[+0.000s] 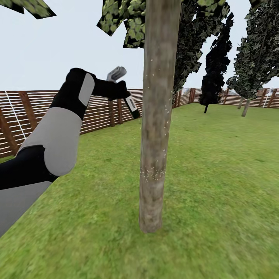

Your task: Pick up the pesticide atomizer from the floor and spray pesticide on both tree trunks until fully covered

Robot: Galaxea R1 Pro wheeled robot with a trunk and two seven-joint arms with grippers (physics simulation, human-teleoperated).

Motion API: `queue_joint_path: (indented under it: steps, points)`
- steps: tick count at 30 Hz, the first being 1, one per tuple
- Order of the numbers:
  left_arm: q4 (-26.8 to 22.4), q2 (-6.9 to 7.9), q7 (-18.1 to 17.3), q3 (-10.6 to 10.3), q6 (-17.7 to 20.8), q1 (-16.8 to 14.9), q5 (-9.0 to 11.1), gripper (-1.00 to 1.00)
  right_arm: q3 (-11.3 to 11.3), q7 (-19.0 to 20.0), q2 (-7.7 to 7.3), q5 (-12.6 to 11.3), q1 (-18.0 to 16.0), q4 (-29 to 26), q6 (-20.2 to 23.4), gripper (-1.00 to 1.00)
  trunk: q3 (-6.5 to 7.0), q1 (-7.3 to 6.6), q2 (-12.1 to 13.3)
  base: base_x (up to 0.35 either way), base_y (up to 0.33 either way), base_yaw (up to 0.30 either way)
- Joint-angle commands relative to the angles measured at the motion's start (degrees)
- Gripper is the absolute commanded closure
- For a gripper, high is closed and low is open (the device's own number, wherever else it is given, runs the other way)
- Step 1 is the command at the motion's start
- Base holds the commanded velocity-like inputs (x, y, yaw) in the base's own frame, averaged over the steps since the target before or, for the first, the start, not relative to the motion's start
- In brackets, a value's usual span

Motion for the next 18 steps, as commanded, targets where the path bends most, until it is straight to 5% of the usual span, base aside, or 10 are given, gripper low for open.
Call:
queue_joint_path:
  steps: [1, 4, 9, 12, 14, 18]
  points:
    - [0.19, -0.07, 0.10, 0.32, 0.37, -0.07, 0.21, 1.00, 0.14, -0.24, 0.01, 0.29, -0.11, 0.26, -0.36, -1.00, -0.10, 0.02, -0.09, 0.000, 0.000, 0.000]
    - [5.30, -0.07, 0.20, -2.17, -0.65, -0.07, 0.15, 1.00, 0.14, -0.24, 0.01, 0.29, -0.11, 0.26, -0.36, -1.00, -0.10, 0.02, -0.09, 0.000, 0.000, 0.000]
    - [18.40, -0.07, 0.11, -3.61, -10.26, -0.07, 0.15, 1.00, 0.18, -0.24, 0.01, 0.29, -0.11, 0.26, -0.36, -1.00, -0.10, 0.02, -0.09, 0.000, 0.000, 0.000]
    - [19.87, -0.07, -0.28, -3.93, -11.50, -0.07, 0.25, 1.00, 0.18, -0.24, 0.01, 0.29, -0.11, 0.26, -0.36, -1.00, -0.10, 0.02, -0.09, 0.000, 0.000, 0.000]
    - [19.93, -0.07, -3.87, -4.08, -11.81, -0.07, 0.35, 1.00, 0.21, -0.24, 0.01, 0.29, -0.11, 0.26, -0.36, -1.00, -0.10, 0.02, -0.09, 0.000, 0.000, 0.000]
    - [14.65, -0.07, -6.12, -4.05, -11.64, -0.07, 0.38, 1.00, 0.20, -0.24, 0.01, 0.29, -0.11, 0.26, -0.36, -1.00, -0.10, 0.02, -0.09, 0.000, 0.000, 0.000]
